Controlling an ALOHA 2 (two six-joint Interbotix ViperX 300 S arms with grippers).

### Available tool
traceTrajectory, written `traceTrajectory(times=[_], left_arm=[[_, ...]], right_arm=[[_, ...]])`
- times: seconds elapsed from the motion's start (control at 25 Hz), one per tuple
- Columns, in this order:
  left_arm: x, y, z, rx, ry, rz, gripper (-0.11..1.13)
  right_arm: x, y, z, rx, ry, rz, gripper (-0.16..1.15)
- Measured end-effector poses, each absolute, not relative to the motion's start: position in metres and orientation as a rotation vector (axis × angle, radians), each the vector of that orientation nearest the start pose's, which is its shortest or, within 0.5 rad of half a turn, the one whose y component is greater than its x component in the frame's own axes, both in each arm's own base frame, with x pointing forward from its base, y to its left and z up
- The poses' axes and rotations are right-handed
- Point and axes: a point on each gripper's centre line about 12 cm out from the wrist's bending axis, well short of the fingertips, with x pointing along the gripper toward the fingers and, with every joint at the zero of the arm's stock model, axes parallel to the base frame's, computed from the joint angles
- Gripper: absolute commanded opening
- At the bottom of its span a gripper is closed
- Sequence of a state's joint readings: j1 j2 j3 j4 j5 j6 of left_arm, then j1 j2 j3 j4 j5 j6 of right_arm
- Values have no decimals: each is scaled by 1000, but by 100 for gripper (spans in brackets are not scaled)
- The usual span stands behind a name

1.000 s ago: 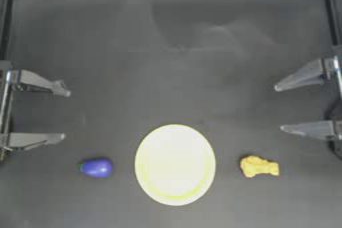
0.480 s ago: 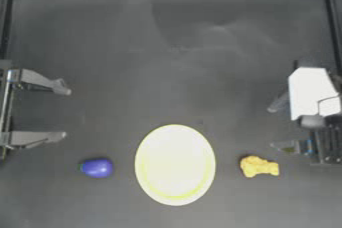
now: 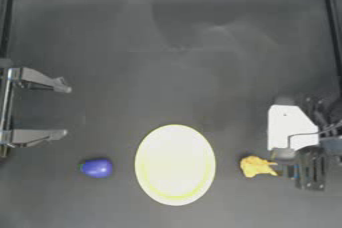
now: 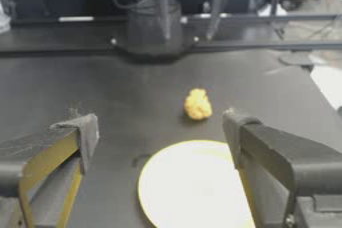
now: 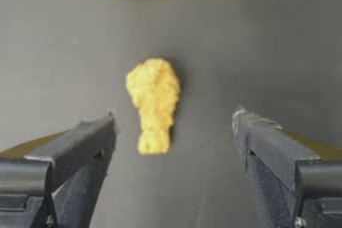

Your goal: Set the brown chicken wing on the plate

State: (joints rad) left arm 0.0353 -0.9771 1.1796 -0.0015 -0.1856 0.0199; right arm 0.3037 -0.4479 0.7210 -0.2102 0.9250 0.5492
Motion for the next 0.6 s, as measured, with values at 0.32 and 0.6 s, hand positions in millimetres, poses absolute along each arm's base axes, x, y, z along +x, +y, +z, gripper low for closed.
traceTrajectory(times=[0.32,0.6], left_arm=[[196,7,282,18,16,37,102],[197,7,282,17,17,37,102]], right_arm=[[259,64,197,99,1250,-173,98],[262,64,169,100,1274,-208,98]])
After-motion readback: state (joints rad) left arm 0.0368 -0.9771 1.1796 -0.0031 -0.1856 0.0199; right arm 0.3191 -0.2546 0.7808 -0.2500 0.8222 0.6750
